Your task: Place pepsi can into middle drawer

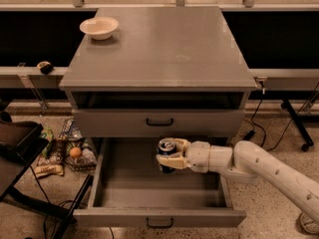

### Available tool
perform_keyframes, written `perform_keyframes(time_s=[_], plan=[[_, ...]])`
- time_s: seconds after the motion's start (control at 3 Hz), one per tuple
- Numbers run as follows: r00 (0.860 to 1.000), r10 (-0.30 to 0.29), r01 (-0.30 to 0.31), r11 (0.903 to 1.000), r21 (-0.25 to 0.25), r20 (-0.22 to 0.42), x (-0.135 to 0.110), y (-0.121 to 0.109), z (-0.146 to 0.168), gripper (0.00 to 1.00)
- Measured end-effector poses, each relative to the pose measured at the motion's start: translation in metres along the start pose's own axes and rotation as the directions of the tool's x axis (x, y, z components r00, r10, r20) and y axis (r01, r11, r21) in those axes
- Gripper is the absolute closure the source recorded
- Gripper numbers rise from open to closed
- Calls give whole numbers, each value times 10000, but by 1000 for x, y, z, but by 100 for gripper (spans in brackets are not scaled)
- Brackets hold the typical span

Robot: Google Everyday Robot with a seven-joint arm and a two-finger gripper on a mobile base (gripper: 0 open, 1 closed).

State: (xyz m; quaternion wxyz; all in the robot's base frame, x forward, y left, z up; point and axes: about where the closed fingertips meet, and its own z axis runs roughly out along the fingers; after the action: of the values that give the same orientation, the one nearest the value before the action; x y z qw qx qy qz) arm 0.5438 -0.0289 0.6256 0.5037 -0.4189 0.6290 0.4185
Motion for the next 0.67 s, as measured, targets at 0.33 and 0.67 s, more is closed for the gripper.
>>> perform_keyframes(time_s=[0.33, 0.67], plan=[[9945, -817, 796, 9963, -336, -653, 35, -14, 26, 100], [9914, -1214, 1183, 9912, -599, -498, 62, -15, 62, 100]])
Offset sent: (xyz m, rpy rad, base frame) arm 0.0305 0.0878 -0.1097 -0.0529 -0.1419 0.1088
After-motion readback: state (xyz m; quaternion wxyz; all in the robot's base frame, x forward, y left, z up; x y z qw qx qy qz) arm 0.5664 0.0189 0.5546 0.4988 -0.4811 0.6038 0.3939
